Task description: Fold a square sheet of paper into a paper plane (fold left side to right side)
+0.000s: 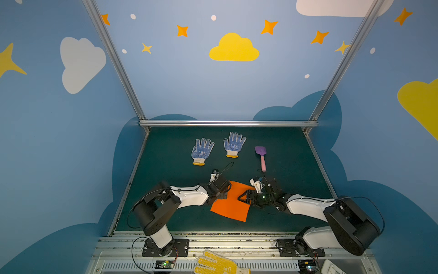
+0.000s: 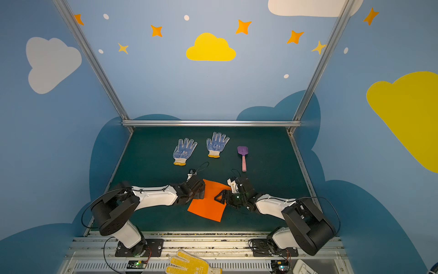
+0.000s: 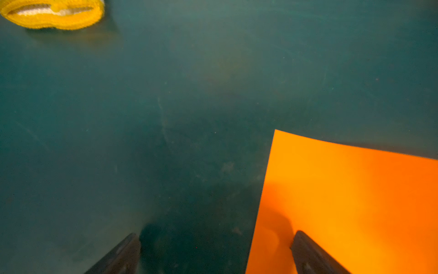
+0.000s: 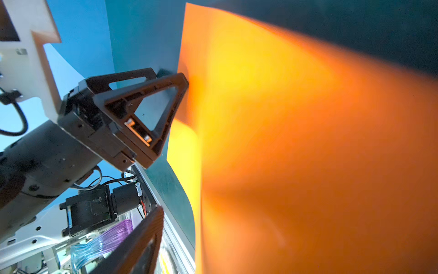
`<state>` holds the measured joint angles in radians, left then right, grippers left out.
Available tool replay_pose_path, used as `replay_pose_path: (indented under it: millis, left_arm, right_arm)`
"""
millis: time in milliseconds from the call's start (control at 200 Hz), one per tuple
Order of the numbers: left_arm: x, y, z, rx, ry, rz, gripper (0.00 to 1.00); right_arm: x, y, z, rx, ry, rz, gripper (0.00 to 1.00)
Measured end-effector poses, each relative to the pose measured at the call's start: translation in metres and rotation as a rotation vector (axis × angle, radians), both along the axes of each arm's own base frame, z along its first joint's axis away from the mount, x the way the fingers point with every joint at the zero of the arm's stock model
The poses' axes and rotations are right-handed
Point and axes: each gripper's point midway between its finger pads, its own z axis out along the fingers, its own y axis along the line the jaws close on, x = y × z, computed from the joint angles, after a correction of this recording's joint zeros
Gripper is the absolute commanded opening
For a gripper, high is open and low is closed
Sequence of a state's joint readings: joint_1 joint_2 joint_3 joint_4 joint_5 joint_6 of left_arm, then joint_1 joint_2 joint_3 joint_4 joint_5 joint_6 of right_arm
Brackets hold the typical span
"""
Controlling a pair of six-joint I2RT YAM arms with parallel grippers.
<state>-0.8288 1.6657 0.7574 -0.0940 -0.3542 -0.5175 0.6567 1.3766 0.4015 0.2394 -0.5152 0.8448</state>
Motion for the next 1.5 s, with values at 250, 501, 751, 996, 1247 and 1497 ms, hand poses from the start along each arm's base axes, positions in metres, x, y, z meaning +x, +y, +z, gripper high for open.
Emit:
replay_pose_path:
  millis: [250,501,751,996,1247,1497]
  left_arm:
    - [0.000,0.000,0.000,0.000,-0.002,0.002,1.00]
    - [-0.001,0.001,0.000,-0.001,-0.005,0.003,1.00]
    - [-0.001,0.001,0.000,-0.004,-0.014,0.006,1.00]
    - [-0.009,0.009,0.004,-0.004,0.011,0.013,1.00]
    - [-0.002,0.031,0.050,-0.180,0.006,0.045,1.00]
    - [0.035,0.036,0.131,-0.582,-0.184,0.058,1.00]
  right_arm:
    - [-0.009,-0.010,-0.004,-0.025,0.020,-0.025,0.65]
    - [-0.005,-0.016,-0.011,-0.084,0.019,-0.044,0.49]
    - [0.012,-0.016,-0.020,-0.134,0.021,-0.051,0.19]
    - [0.025,-0.033,-0.012,-0.200,0.038,-0.072,0.00]
    - [0.066,-0.024,0.076,-0.237,-0.092,-0.019,0.00]
    - [0.101,-0.012,0.186,-0.285,-0.240,0.068,0.00]
